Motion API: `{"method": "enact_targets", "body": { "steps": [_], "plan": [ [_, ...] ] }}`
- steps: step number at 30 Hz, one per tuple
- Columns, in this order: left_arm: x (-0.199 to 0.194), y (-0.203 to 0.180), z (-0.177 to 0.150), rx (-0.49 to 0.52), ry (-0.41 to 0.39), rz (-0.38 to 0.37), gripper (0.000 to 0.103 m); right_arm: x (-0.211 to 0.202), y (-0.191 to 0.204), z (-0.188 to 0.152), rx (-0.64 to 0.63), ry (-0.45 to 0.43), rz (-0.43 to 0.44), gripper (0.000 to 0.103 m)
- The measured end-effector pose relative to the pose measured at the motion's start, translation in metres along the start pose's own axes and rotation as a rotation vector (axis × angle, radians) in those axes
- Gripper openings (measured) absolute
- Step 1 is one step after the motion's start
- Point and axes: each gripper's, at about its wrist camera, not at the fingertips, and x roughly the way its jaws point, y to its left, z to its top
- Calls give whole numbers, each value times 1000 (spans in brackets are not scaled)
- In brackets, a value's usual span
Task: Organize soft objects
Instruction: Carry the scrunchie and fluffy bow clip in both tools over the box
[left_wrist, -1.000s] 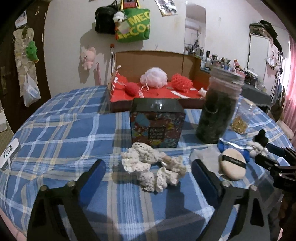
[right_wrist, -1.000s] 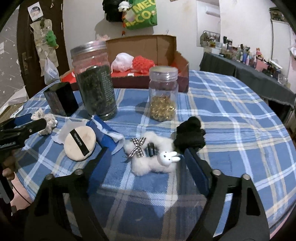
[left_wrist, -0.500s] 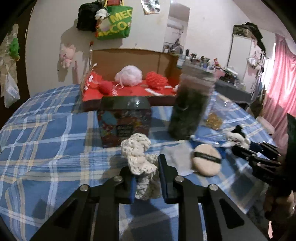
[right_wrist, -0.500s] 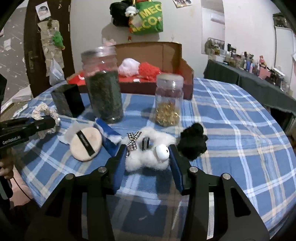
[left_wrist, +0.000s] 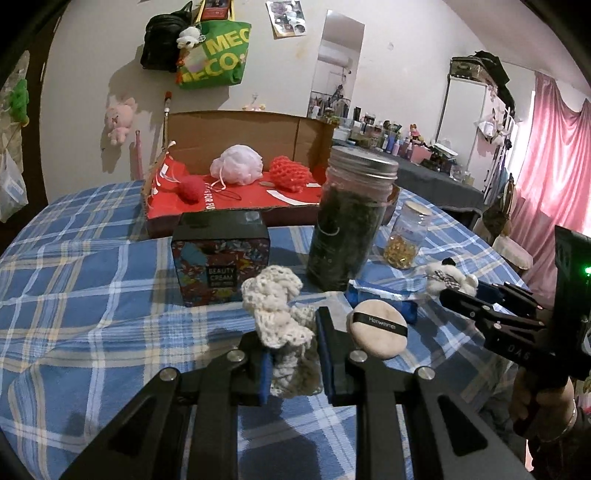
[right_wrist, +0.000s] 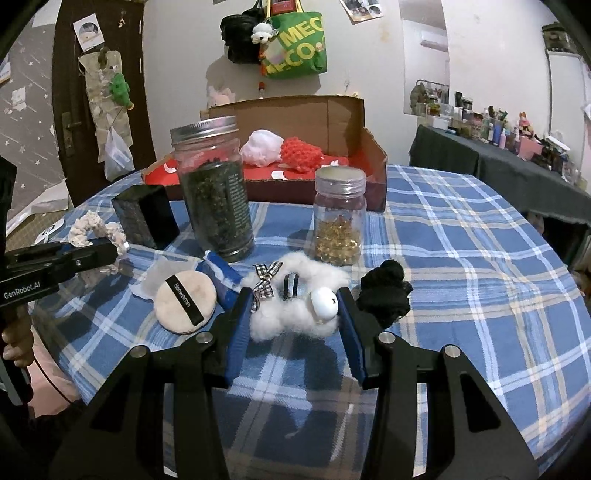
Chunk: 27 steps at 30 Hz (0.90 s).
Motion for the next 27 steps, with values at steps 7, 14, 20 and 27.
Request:
{"method": "enact_targets", "body": {
  "steps": [7, 14, 20, 27],
  "plan": [
    [-5, 6, 3, 4, -12, 21, 22, -3, -6, 4, 5, -6, -12, 43],
    [-7, 22, 2, -13, -1, 69, 22, -5, -16, 9, 8, -6, -48, 43],
    [-5, 40, 1, -34, 16, 109, 22, -8, -30, 17, 15, -8, -89, 43],
    [2, 65, 10, -49, 40, 155, 22, 1, -47, 29, 33, 13, -120, 43]
  ]
}}
